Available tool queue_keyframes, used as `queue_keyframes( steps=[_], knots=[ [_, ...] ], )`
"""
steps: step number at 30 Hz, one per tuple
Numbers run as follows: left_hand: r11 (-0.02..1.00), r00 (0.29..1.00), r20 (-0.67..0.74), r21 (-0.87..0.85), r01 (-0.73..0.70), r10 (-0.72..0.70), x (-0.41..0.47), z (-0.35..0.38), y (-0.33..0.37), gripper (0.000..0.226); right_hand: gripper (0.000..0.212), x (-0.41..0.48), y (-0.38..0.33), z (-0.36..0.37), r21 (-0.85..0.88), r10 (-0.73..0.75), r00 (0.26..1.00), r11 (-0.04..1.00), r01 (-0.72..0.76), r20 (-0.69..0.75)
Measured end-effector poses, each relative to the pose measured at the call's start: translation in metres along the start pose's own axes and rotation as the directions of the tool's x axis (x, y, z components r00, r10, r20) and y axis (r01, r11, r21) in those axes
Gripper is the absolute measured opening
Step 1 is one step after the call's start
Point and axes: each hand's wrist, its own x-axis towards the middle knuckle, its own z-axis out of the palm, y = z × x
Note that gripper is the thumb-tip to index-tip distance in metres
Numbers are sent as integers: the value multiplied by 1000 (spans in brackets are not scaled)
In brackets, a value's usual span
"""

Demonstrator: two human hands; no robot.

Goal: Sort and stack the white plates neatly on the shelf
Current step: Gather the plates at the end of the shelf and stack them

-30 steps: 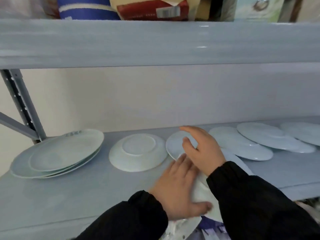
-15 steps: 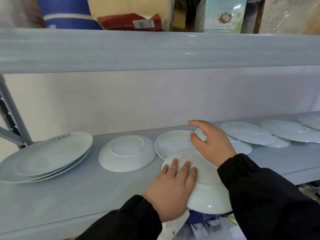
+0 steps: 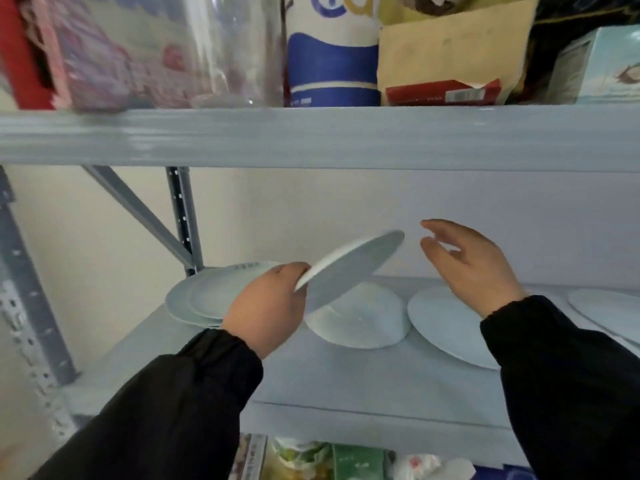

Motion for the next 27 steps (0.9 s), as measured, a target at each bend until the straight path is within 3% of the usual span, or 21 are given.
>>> queue_keyframes(
  steps=[3,7,12,18,20,24,27],
  knots=[
    [954,955,-73,-117,277,-287,0,-28,-25,9,37,0,0,44,29,-19,996,999,16,88],
    [760,799,-113,-409,504,-591,-4,-46,-67,13,38,-5,0,99,71,-51,976,997,37,211],
    [351,595,18,-792,499,-804,-14,-46,-110,22,37,-16,0,146,102,-99,945,992,71,310],
    [45,471,235,-859,509,-851,-20,-27,-144,28,31,-24,7,163,248,-121,939,968,40,322],
    [25,426,253,-837,547,-869,-21,-21,-154,25,30,-23,10,165,251,-124,933,967,38,337],
    [239,367,76,-635,734,-927,-20,-12,-170,34,33,-23,16,169,227,-151,920,971,70,361],
    [309,367,3,-536,786,-930,-25,-12,-174,50,35,-23,17,170,205,-161,910,975,87,383]
  ],
)
